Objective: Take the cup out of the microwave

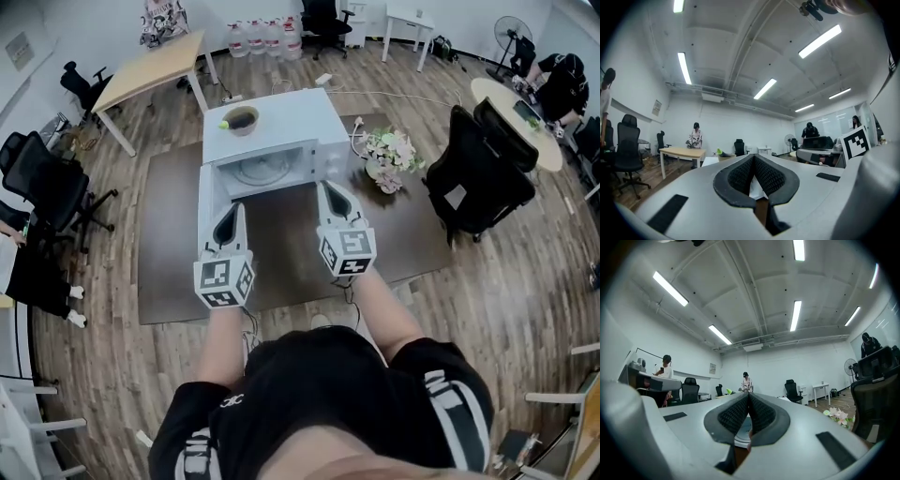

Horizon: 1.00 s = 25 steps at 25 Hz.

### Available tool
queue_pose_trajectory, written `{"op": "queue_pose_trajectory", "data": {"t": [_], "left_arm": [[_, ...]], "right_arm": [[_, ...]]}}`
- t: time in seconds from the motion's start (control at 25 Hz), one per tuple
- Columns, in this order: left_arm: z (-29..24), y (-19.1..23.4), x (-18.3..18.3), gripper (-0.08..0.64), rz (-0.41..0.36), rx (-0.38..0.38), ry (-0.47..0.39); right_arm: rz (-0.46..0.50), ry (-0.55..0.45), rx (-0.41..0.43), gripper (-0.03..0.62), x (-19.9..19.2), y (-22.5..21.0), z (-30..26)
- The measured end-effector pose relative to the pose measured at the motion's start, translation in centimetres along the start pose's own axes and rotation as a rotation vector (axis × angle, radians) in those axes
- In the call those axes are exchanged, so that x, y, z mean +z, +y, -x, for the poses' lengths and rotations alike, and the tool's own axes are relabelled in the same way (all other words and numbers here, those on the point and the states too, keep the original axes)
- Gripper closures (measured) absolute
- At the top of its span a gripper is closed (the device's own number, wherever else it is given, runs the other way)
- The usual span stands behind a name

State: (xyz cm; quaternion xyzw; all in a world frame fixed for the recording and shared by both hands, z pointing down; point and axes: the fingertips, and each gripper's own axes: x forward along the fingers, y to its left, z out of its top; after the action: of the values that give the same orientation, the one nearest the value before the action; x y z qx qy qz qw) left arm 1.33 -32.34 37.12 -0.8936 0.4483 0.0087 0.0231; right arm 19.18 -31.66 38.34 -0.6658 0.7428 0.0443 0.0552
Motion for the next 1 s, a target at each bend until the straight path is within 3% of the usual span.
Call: {"op": "queue_pose_trajectory", "data": {"t": [0.28, 0.44, 0.48, 0.64, 0.76, 1.0], "left_arm": [[-4.5, 1.1, -1.4, 0.557, -0.005, 0.011, 0.047], [-5.8, 2.5, -2.3, 0.557, 0.008, 0.020, 0.064], [-6.1, 2.7, -2.5, 0.557, 0.009, 0.022, 0.068], [-6.8, 3.5, -3.1, 0.557, 0.007, 0.030, 0.080], [-7.0, 4.1, -3.3, 0.557, 0.006, 0.043, 0.091], [-7.2, 5.2, -4.9, 0.557, 0.019, 0.078, 0.133]], "right_arm": [[0.027, 0.018, 0.034, 0.591, -2.2, -1.0, -5.4], [-0.008, 0.008, 0.040, 0.590, -3.5, -1.0, -7.2], [-0.023, -0.003, 0.061, 0.562, -3.9, -0.8, -7.6], [-0.068, 0.010, 0.169, 0.126, -6.1, 1.3, -9.9], [-0.045, 0.061, 0.179, 0.035, -8.5, 2.5, -11.5], [-0.066, 0.170, 0.148, 0.018, -13.7, 2.9, -15.2]]}}
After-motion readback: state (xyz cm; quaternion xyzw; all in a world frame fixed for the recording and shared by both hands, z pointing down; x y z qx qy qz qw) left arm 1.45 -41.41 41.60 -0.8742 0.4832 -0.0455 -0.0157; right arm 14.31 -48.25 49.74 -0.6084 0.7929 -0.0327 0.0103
